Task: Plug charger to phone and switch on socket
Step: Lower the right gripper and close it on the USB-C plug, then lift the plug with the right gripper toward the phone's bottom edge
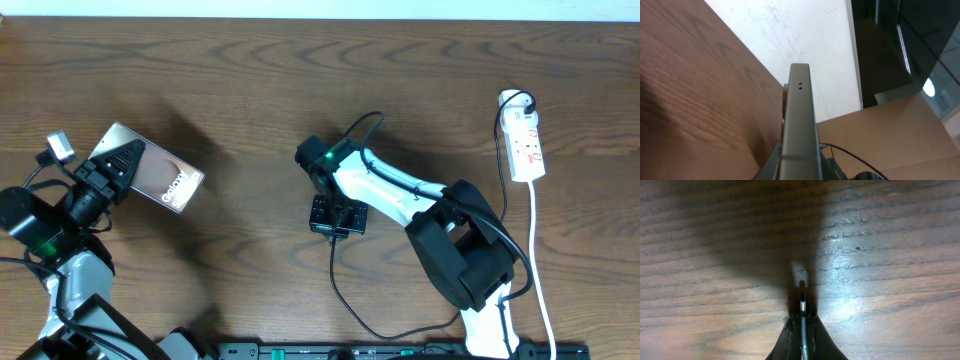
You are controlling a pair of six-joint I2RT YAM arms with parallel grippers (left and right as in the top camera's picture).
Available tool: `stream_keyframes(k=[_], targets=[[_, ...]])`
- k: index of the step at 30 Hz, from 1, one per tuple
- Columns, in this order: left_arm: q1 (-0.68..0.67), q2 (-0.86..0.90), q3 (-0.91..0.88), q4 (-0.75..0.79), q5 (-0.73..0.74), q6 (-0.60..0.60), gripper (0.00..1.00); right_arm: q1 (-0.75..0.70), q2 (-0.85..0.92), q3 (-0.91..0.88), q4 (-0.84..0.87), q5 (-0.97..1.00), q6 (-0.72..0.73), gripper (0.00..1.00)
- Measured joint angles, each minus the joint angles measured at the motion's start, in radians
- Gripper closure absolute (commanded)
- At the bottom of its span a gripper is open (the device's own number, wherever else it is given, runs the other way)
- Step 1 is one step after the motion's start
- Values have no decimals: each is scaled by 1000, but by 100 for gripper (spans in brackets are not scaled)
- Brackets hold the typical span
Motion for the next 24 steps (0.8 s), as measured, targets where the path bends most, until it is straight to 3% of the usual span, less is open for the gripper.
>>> stream_keyframes(k=[9,17,24], targets=[[0,0,0,0,0,0,93,-6,0,0,23,-58,-65,99],[0,0,0,0,0,0,92,-69,6,49,107,-296,-338,99],[0,0,0,0,0,0,92,-146,8,76,278,-643,-676,99]])
